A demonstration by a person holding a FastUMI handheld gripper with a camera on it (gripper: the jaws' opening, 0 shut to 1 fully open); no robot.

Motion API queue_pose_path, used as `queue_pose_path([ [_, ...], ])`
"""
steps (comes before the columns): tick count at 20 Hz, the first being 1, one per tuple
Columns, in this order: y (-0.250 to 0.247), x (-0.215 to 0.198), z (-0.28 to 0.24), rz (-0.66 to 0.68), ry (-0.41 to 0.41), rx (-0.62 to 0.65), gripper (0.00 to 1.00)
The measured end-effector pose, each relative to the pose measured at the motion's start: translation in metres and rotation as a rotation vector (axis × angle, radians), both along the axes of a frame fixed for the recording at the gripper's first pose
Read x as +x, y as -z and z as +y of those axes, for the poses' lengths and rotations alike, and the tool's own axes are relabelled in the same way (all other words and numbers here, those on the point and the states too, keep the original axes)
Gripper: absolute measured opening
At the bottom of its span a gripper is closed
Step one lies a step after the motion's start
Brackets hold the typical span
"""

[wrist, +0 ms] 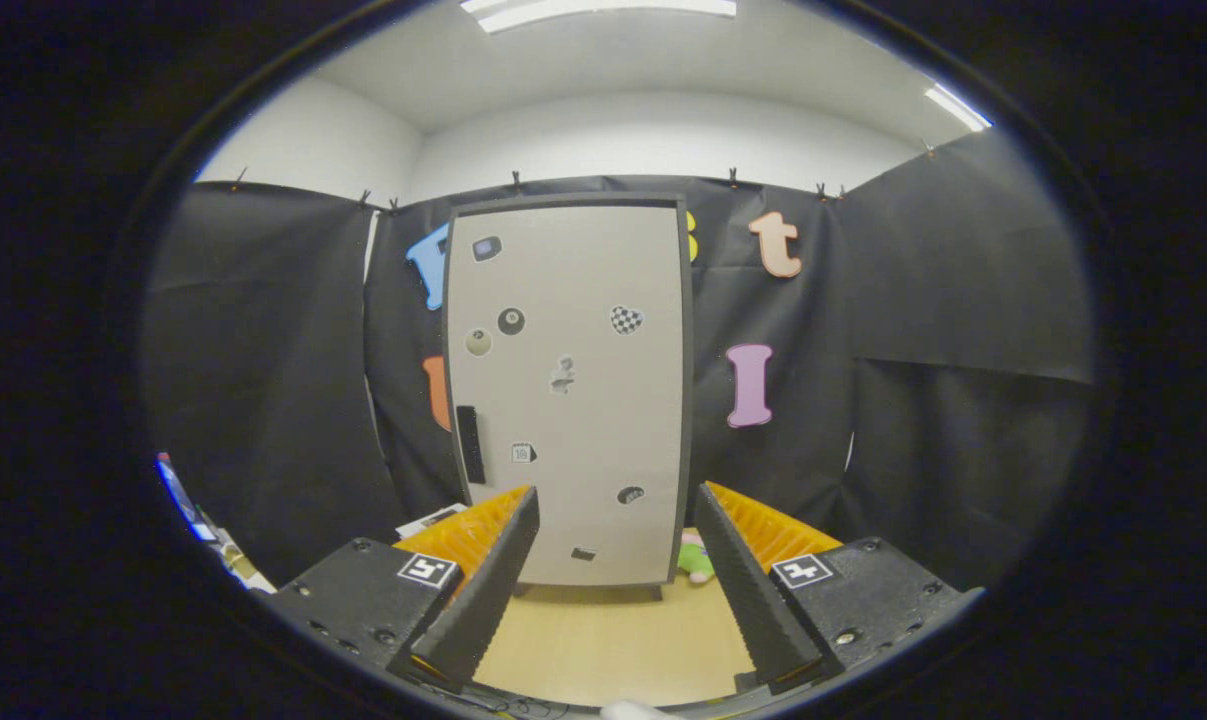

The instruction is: Open the shoe cabinet door, grab the shoes and put them into the shoe cabinet, then close the shoe cabinet door.

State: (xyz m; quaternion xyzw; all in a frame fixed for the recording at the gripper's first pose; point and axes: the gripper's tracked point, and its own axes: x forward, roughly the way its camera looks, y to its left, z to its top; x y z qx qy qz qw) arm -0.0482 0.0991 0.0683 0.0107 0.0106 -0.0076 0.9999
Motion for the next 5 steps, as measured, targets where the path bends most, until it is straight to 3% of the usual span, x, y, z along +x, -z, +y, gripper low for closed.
queue_pose_path([
  [5, -0.0018, -0.0039, -0.0008, -0.006, 0.001, -0.002, 0.99],
])
